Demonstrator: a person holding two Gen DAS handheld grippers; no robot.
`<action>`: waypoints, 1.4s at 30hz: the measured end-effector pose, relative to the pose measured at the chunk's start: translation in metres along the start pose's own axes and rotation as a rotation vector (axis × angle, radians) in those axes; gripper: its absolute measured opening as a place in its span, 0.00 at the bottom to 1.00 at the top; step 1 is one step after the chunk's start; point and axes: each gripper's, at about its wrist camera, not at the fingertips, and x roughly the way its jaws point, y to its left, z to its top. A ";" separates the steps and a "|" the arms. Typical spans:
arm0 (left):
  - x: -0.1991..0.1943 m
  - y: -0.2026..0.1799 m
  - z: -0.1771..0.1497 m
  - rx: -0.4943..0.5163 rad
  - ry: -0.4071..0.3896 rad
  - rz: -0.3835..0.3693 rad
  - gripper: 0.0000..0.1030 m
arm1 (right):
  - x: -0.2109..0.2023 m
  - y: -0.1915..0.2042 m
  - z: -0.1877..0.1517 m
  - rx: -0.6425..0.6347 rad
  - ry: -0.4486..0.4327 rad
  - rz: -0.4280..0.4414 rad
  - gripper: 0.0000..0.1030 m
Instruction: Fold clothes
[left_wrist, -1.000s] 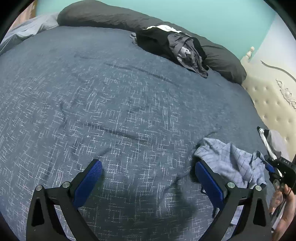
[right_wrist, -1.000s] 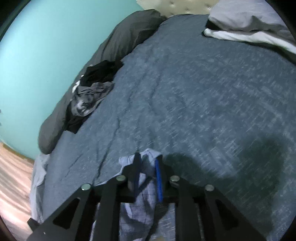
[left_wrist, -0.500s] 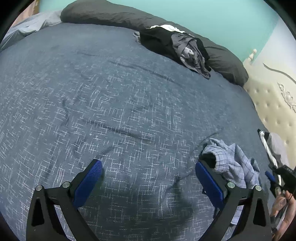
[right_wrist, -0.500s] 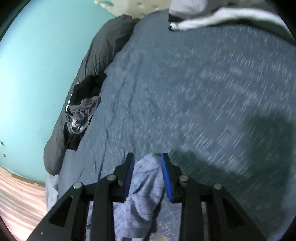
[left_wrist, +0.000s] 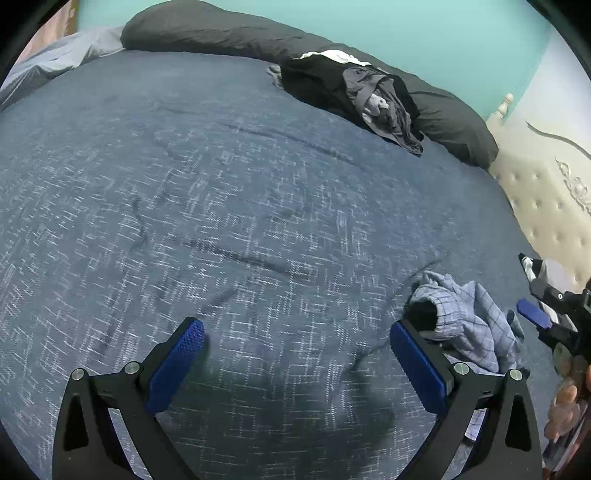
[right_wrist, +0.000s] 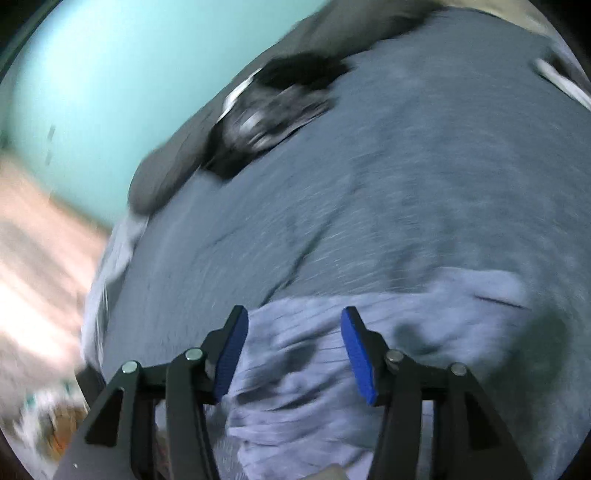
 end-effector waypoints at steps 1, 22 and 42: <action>-0.001 0.002 0.001 -0.001 -0.002 0.001 1.00 | 0.007 0.012 -0.001 -0.039 0.019 0.004 0.53; -0.013 0.041 0.007 -0.058 -0.020 0.026 1.00 | 0.087 0.087 -0.045 -0.421 0.211 -0.095 0.21; 0.010 0.001 0.003 -0.021 0.034 -0.042 1.00 | 0.047 0.076 -0.010 -0.356 0.105 0.058 0.57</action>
